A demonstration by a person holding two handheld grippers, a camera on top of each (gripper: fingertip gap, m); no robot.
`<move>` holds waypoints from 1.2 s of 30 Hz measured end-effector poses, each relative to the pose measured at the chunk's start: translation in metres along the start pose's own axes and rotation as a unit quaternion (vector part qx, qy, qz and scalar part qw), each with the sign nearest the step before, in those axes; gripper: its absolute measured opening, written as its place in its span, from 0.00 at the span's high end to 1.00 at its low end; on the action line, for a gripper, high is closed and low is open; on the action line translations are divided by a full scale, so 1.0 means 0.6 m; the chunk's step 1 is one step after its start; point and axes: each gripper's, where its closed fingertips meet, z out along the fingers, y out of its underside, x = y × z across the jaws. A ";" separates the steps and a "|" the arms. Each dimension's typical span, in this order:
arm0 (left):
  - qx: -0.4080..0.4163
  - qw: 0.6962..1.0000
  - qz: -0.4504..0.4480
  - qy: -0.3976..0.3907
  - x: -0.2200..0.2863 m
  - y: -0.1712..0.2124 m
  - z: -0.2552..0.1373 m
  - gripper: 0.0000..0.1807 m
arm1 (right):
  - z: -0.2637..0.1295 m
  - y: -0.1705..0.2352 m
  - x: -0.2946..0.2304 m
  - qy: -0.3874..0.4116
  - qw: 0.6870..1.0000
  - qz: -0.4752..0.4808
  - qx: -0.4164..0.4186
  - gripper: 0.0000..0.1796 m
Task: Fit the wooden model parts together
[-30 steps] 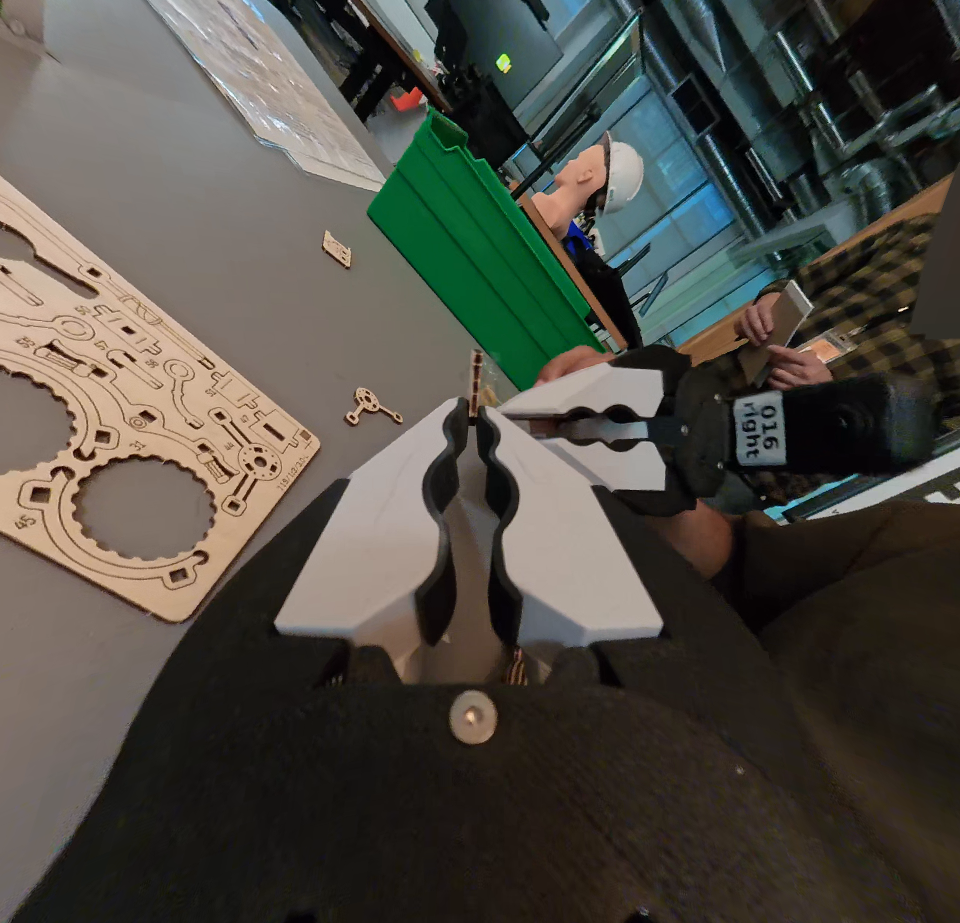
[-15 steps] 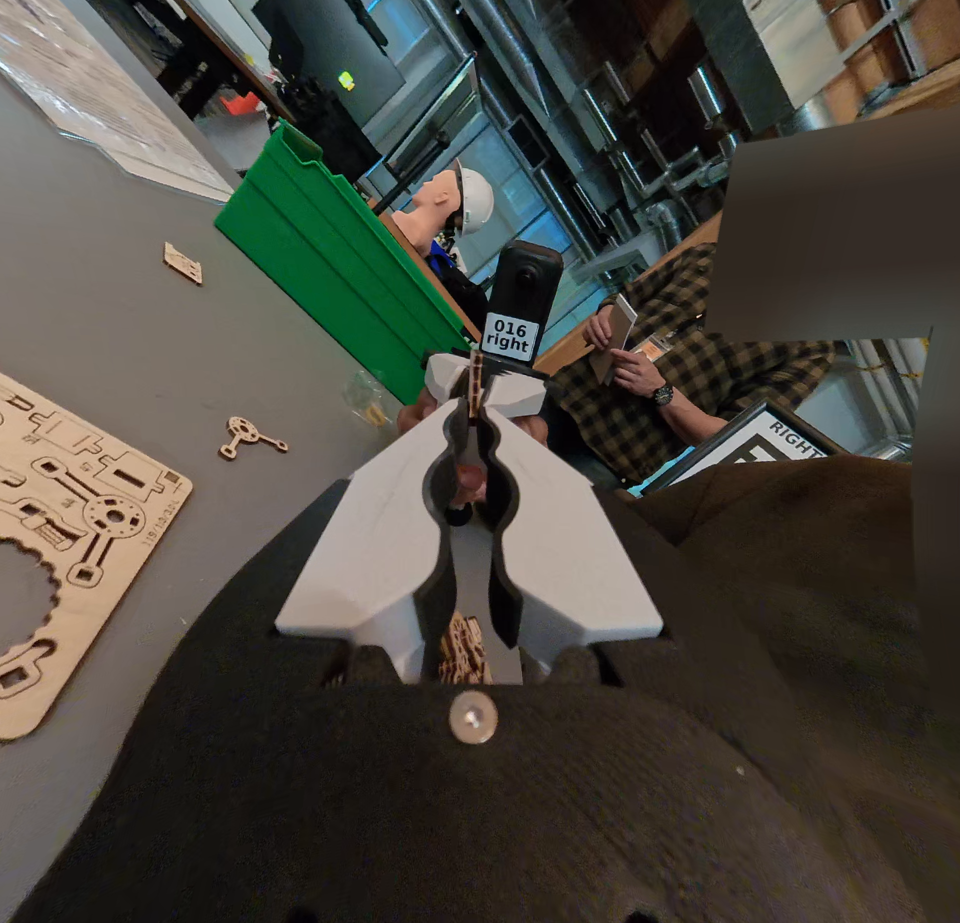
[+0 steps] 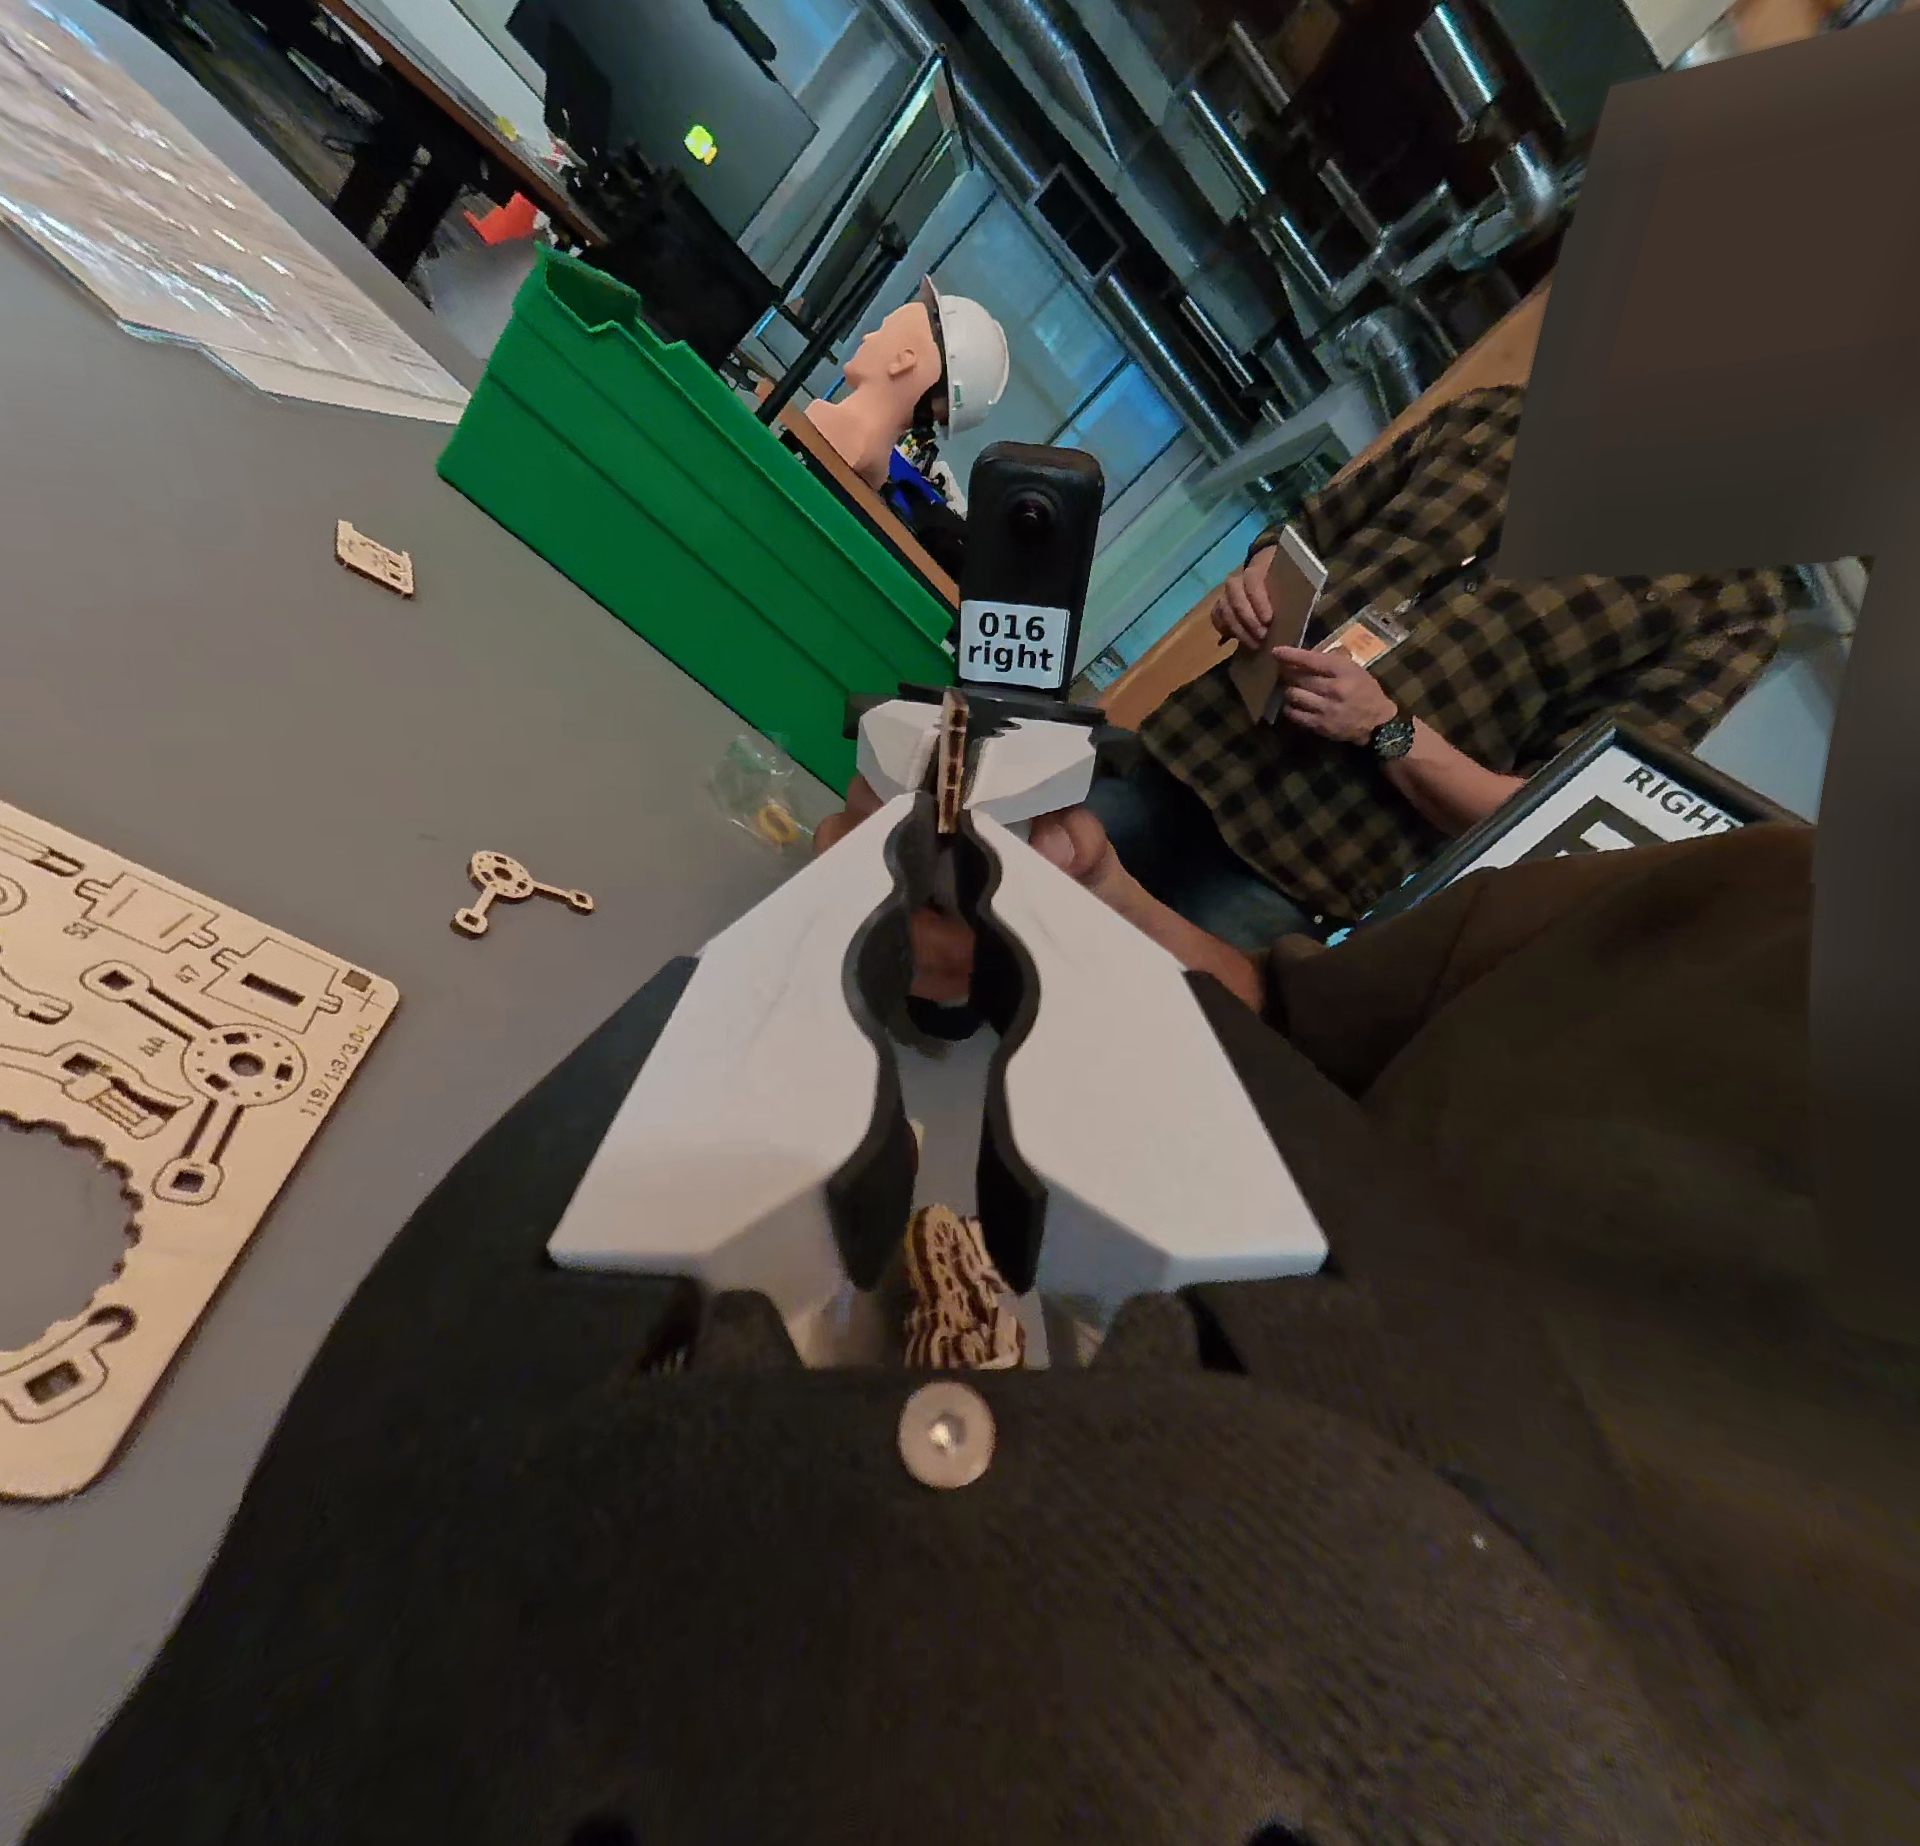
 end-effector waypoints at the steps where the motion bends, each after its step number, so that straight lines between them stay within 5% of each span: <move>1: 0.000 1.000 -0.006 0.003 0.001 0.000 0.000 0.99 | 0.000 0.000 -0.001 -0.002 1.000 0.002 0.001 0.99; 16: 0.020 0.999 -0.048 0.007 -0.007 -0.011 -0.005 0.99 | -0.009 -0.018 0.008 0.009 1.000 -0.018 0.024 0.95; 28: 0.016 0.990 0.114 -0.084 -0.010 -0.013 -0.004 1.00 | -0.001 -0.007 0.016 0.068 0.993 -0.095 0.001 0.95; 36: 0.016 0.998 0.056 -0.022 0.005 -0.012 -0.004 1.00 | -0.005 -0.014 0.002 0.019 0.998 -0.057 0.016 0.99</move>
